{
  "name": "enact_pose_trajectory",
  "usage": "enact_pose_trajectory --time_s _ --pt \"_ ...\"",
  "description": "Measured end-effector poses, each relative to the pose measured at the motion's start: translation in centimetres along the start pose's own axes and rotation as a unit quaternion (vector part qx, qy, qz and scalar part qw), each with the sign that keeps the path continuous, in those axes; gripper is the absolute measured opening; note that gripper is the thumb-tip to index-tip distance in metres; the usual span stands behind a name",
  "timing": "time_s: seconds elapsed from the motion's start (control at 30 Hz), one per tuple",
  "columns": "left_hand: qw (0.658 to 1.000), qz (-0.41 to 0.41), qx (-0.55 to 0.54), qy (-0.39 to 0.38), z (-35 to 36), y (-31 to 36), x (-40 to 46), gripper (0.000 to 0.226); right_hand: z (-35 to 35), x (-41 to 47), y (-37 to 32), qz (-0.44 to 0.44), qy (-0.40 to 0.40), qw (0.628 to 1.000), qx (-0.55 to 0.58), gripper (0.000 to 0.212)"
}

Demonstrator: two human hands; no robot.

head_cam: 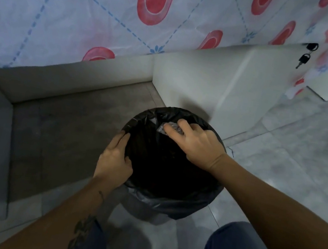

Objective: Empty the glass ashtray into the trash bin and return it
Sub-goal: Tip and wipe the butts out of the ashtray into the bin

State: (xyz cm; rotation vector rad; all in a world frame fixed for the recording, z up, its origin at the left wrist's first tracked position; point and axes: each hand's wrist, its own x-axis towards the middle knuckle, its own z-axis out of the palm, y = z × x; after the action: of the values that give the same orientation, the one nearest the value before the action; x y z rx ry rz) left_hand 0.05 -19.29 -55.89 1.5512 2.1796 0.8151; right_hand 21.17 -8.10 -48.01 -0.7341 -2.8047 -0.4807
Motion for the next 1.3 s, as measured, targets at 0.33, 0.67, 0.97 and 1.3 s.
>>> enact_pose_trajectory --time_s 0.33,0.67,0.97,1.3 --pt "0.993 0.069 -0.091 -0.022 -0.1 5.2 3.2 0.076 -0.4 -0.4 -0.5 0.024 -0.019 0.999 0.032 0.052" --pt "0.985 0.148 -0.08 -0.048 -0.6 6.6 4.1 0.049 -0.8 -1.1 -0.2 0.073 0.025 0.989 0.126 0.049" --pt "0.976 0.207 -0.072 -0.007 -1.1 6.5 2.8 0.059 0.1 -2.3 -1.2 0.288 0.023 0.868 0.404 0.04" --pt "0.951 0.307 0.023 0.011 -3.1 6.6 1.6 0.057 -0.2 -3.2 -1.5 0.188 0.046 0.961 0.199 0.053"
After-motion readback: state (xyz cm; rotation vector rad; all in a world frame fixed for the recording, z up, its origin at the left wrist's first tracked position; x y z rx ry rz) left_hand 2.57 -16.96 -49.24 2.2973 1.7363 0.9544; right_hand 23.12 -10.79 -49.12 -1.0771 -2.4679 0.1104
